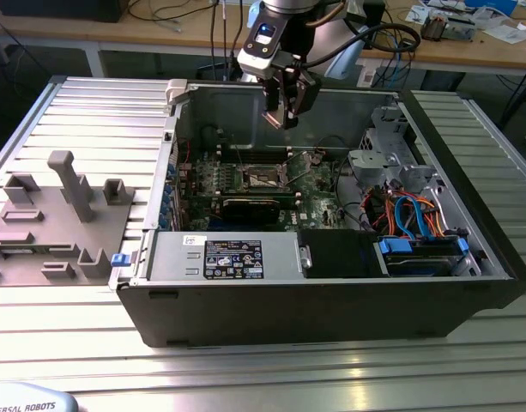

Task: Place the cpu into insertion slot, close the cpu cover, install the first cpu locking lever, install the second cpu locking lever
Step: 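Place the cpu into insertion slot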

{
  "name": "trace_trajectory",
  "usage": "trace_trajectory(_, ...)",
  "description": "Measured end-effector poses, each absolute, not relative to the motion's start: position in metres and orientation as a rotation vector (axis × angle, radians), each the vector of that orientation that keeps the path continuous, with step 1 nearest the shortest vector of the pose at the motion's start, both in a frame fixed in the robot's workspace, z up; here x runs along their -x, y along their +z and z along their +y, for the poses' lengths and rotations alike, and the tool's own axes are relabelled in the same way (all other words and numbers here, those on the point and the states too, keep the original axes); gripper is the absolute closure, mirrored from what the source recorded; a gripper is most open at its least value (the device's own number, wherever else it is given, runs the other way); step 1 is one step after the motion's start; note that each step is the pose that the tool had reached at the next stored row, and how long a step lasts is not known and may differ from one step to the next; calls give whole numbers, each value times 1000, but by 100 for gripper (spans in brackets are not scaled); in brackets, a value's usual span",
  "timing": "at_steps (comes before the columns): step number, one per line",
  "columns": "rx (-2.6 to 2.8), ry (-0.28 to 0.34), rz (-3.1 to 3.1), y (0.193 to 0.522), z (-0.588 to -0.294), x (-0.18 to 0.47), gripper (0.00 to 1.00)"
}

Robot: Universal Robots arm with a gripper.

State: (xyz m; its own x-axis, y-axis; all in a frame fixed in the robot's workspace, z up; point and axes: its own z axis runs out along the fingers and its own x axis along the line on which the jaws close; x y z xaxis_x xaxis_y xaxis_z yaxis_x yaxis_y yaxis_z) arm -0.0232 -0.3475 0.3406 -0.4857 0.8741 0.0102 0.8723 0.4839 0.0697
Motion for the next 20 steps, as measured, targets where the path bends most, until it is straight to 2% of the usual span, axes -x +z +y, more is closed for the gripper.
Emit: trace_trajectory(20, -1604, 101, 2668, 340, -347, 23, 46)
